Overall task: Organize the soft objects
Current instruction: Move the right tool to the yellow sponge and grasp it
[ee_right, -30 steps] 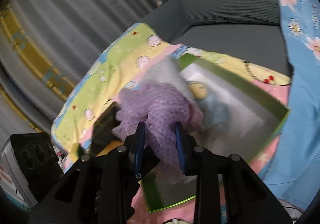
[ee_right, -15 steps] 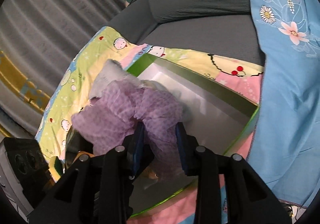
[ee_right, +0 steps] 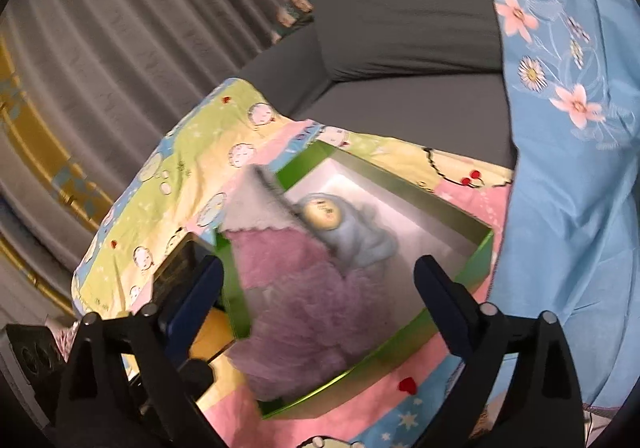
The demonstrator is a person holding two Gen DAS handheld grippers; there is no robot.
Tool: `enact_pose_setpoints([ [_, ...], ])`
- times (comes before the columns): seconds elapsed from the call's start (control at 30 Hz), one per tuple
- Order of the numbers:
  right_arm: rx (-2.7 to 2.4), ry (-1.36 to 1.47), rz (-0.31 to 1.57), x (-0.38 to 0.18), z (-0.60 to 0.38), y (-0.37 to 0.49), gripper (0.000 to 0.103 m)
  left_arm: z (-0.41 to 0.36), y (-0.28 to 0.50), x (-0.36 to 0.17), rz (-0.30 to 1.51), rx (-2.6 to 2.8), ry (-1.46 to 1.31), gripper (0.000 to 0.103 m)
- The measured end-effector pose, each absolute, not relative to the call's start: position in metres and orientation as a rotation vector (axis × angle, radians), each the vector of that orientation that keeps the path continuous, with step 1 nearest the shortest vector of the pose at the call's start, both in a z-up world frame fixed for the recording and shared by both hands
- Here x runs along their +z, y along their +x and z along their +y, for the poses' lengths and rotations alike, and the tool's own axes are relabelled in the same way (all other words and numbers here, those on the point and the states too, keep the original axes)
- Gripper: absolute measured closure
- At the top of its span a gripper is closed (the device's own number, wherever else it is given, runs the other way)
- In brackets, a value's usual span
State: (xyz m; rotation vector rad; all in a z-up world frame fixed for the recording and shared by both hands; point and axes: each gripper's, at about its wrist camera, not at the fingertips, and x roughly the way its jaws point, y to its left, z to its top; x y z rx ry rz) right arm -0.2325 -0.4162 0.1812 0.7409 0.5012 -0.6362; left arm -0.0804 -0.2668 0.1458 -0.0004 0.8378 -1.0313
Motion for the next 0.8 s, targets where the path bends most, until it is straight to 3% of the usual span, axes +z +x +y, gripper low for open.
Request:
enact_pose_setpoints([
  [0.3,-0.465,0.667,0.511,0.197,-0.366,-0.207,0.001,-0.132,-0.075,0.147,0.787,-0.649,-0.039,0.020],
  [0.57,-0.204,0.646,0.651,0.180,-0.303,-0.146,0.002,-0.043,-0.073,0.102,0.838,-0.354,-0.060,0.020],
  [0.8,-0.042,0.511,0.733,0.180,-0.244,-0.077,0.020,0.001,-0.065,0.073,0.882,-0.310,-0.173,0.020],
])
